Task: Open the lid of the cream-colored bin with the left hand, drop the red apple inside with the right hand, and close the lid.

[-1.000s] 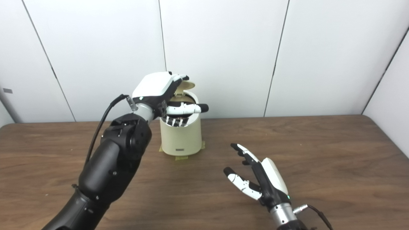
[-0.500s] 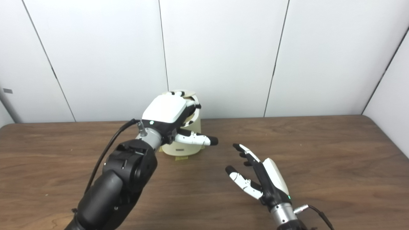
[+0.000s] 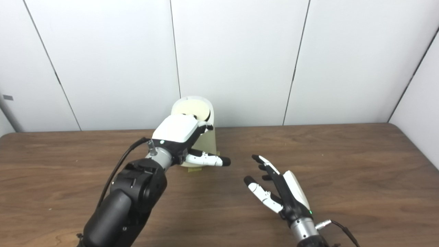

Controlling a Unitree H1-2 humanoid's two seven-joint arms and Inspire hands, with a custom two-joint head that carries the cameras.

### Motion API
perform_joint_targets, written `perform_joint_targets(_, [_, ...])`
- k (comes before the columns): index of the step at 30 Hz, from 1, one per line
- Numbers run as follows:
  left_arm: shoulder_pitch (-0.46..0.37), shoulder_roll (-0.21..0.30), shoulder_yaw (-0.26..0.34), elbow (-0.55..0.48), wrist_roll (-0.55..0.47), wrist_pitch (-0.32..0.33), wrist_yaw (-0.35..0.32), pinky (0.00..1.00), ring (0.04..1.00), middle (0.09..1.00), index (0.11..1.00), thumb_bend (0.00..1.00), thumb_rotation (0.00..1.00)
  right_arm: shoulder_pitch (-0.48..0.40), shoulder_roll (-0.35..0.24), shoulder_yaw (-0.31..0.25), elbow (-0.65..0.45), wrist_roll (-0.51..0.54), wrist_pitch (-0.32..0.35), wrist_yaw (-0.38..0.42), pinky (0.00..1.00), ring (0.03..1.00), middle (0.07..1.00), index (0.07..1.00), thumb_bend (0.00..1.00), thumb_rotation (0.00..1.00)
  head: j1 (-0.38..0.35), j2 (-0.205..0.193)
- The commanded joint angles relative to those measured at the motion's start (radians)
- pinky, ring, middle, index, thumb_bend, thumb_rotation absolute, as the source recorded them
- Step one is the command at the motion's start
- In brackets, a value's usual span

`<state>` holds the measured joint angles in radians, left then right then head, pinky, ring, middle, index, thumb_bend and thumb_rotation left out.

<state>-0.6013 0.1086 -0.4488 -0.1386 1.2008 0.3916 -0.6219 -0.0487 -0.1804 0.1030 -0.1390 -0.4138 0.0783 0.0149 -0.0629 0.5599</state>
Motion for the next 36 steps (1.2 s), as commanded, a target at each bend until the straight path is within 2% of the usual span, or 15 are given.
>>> perform_joint_targets(1, [-0.014, 0.003, 0.022, 0.02, -0.029, -0.004, 0.021, 1.0, 0.927, 0.881, 0.865, 0.98, 0.92, -0.03, -0.001, -0.008, -0.041, 0.007, -0.016, -0.004, 0.78, 0.878, 0.912, 0.899, 0.35, 0.84, 0.0, 0.001])
perform_joint_targets(5, [-0.007, 0.01, 0.03, 0.032, -0.07, -0.027, 0.049, 1.0, 0.893, 0.862, 0.853, 0.97, 0.92, -0.03, -0.003, -0.006, -0.045, 0.003, -0.01, -0.002, 0.78, 0.878, 0.914, 0.902, 0.35, 0.83, -0.001, 0.003])
perform_joint_targets(14, [0.001, 0.021, 0.057, 0.086, -0.218, -0.128, 0.177, 1.0, 0.842, 0.809, 0.795, 0.94, 0.87, -0.031, -0.001, -0.002, -0.049, 0.001, -0.001, -0.002, 0.78, 0.88, 0.917, 0.907, 0.35, 0.82, -0.001, 0.006])
perform_joint_targets(16, [-0.002, 0.026, 0.059, 0.099, -0.239, -0.137, 0.183, 1.0, 0.827, 0.815, 0.807, 0.95, 0.86, -0.033, -0.004, 0.002, -0.047, -0.011, -0.004, -0.004, 0.78, 0.879, 0.917, 0.907, 0.34, 0.81, -0.002, 0.006])
perform_joint_targets(22, [-0.009, 0.052, 0.055, 0.129, -0.325, -0.173, 0.165, 1.0, 0.695, 0.795, 0.801, 0.98, 0.83, -0.034, 0.0, 0.002, -0.053, -0.016, 0.008, -0.003, 0.79, 0.88, 0.917, 0.91, 0.35, 0.81, -0.005, 0.008])
perform_joint_targets(29, [-0.005, 0.07, 0.034, 0.149, -0.351, -0.179, 0.188, 1.0, 0.683, 0.801, 0.791, 0.95, 0.73, -0.034, 0.0, 0.001, -0.052, -0.013, 0.001, -0.004, 0.79, 0.882, 0.917, 0.907, 0.35, 0.8, -0.006, 0.009])
perform_joint_targets(30, [-0.004, 0.07, 0.03, 0.145, -0.338, -0.177, 0.201, 1.0, 0.682, 0.803, 0.795, 0.94, 0.73, -0.033, 0.0, 0.001, -0.053, -0.013, -0.001, -0.004, 0.79, 0.882, 0.916, 0.907, 0.35, 0.8, -0.005, 0.014])
perform_joint_targets(34, [0.019, 0.053, 0.036, 0.139, -0.291, -0.233, 0.392, 1.0, 0.719, 0.768, 0.788, 0.86, 0.68, -0.033, -0.001, 0.0, -0.054, -0.014, 0.0, -0.004, 0.79, 0.88, 0.916, 0.905, 0.36, 0.81, -0.005, 0.014])
perform_joint_targets(35, [0.021, 0.051, 0.036, 0.139, -0.289, -0.243, 0.413, 1.0, 0.767, 0.79, 0.819, 0.82, 0.68, -0.033, 0.0, -0.001, -0.054, -0.01, 0.001, -0.003, 0.79, 0.879, 0.916, 0.905, 0.37, 0.81, -0.005, 0.014])
perform_joint_targets(36, [0.019, 0.053, 0.032, 0.139, -0.285, -0.247, 0.416, 1.0, 0.865, 0.86, 0.888, 0.79, 0.7, -0.032, 0.0, -0.001, -0.054, -0.006, 0.0, -0.001, 0.79, 0.881, 0.916, 0.906, 0.36, 0.81, -0.003, 0.013])
